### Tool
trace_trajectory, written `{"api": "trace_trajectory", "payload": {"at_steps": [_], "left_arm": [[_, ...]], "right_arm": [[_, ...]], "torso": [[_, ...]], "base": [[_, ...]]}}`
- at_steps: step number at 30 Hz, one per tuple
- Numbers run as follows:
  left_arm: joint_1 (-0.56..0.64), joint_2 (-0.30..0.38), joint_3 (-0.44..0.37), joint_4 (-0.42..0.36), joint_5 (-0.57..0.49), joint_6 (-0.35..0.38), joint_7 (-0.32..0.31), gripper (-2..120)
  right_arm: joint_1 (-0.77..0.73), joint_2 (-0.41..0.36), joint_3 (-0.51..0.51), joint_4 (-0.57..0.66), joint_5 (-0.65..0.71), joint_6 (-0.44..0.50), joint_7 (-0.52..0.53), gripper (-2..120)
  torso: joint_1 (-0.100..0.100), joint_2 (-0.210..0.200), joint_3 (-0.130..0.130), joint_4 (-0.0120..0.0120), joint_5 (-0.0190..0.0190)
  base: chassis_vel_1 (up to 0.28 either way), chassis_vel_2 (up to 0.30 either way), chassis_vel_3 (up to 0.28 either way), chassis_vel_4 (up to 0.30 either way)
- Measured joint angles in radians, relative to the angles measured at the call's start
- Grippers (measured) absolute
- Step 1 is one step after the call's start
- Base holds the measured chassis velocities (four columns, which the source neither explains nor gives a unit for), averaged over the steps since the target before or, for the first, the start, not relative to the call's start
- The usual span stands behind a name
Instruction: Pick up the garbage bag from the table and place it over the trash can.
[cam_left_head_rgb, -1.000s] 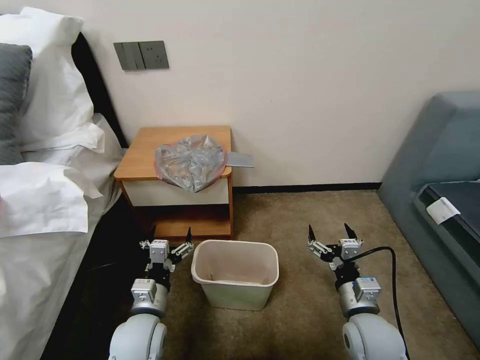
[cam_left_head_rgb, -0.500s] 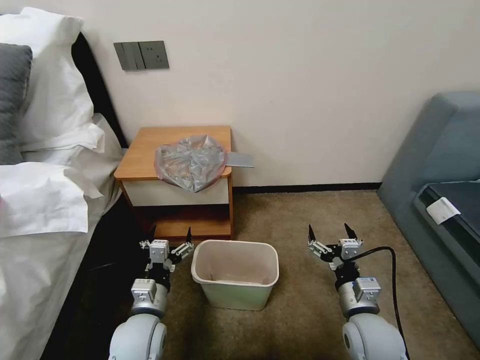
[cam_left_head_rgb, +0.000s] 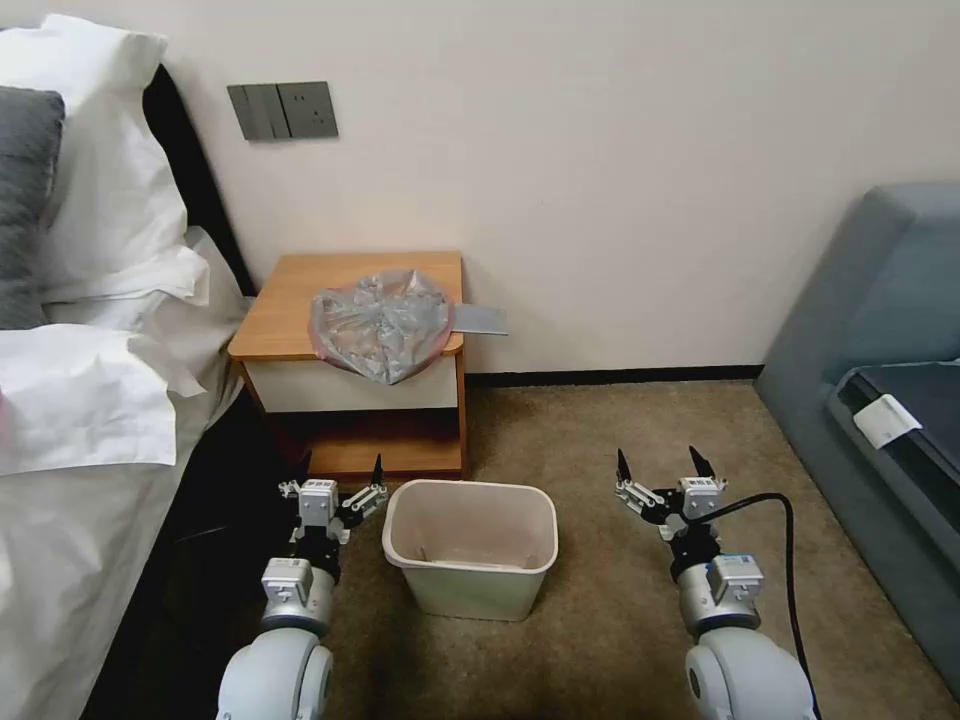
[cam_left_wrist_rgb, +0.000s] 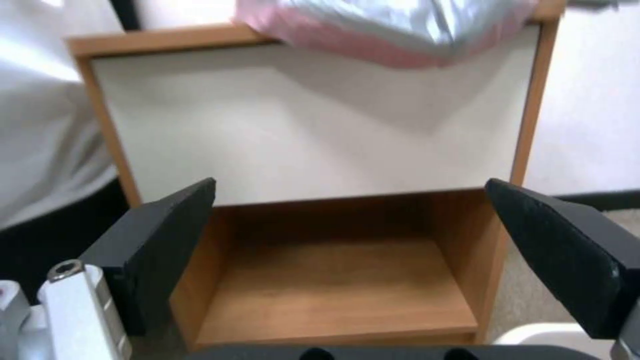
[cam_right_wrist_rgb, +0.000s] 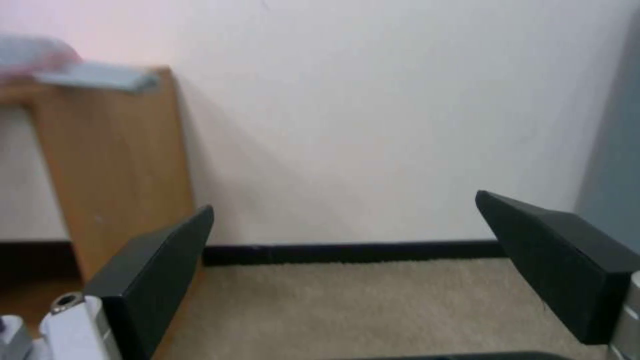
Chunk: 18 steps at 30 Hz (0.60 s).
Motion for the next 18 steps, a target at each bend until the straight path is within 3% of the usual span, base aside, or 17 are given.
{"api": "trace_trajectory", "payload": {"at_steps": [12,18], "left_arm": [[0.145,-0.008,-0.057,-0.249,-0.082,0.091,-0.026,100],[0.203,-0.011,-0.080,-0.349,-0.116,0.128,-0.037,100]], "right_arm": [[-0.155,0.062,-0.037,0.324,-0.022,-0.086,-0.027,100],[-0.212,0.084,-0.051,0.387,-0.030,-0.119,-0.037,100]], "torso": [[0.000,0.000,0.000,0.0001,0.0000],[0.000,0.000,0.000,0.0000,0.0001]], "base": [[0.000,0.000,0.000,0.000],[0.000,0.000,0.000,0.000]]}}
